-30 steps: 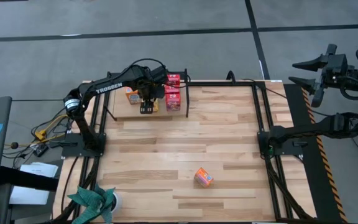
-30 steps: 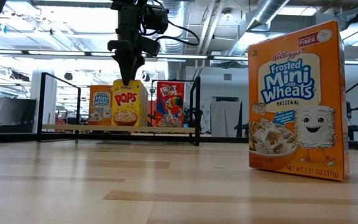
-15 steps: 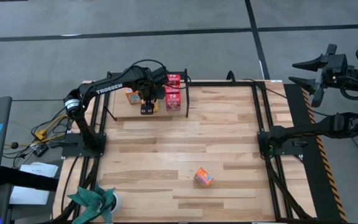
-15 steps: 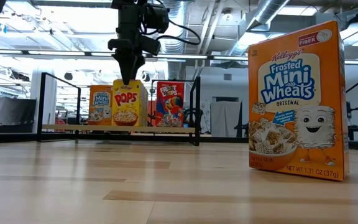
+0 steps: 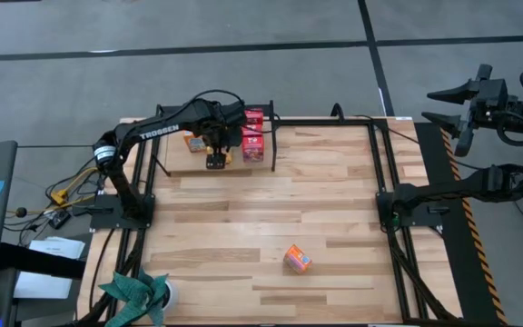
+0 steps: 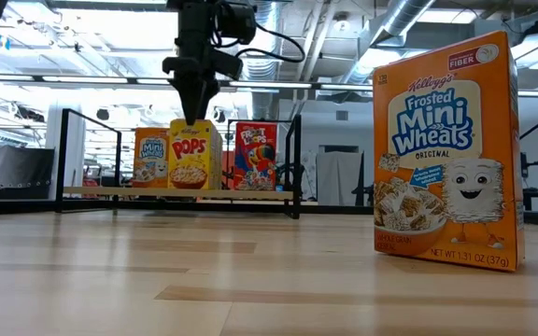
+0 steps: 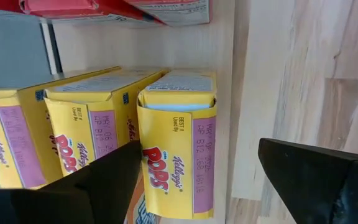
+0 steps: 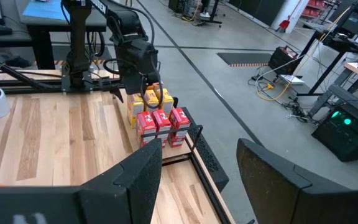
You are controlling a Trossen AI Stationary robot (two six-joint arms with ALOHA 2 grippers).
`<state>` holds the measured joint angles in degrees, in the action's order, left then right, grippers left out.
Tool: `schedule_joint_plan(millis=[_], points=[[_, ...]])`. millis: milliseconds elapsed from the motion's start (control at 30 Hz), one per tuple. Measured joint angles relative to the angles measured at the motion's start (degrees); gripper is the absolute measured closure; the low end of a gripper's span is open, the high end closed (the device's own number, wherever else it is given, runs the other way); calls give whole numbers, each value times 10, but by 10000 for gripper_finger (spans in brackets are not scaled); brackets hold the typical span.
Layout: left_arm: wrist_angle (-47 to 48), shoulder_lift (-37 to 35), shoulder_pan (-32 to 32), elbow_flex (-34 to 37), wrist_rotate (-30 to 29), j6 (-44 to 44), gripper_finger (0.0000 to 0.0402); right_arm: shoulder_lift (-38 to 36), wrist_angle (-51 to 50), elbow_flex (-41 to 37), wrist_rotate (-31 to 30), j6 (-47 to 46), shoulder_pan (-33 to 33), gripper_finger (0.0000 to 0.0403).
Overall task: Stack cereal on shelf
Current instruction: Put the yellow cereal box on the shelf aligned with the other yellow cereal box, then put the orange cereal box on the shelf aligned with the other orange cereal box
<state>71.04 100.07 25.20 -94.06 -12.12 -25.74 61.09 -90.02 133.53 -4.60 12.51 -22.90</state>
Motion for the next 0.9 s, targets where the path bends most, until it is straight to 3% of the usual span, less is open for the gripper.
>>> schedule_joint_plan(millis=[533, 733, 900], points=[[75, 0, -17, -148, -17, 48, 86, 0, 0, 0, 0, 0, 0, 171], [76, 0, -86, -224, 26, 70, 86, 0, 0, 0, 0, 0, 0, 171], [7, 0, -170, -246, 59, 73, 86, 0, 0, 0, 0, 0, 0, 171]])
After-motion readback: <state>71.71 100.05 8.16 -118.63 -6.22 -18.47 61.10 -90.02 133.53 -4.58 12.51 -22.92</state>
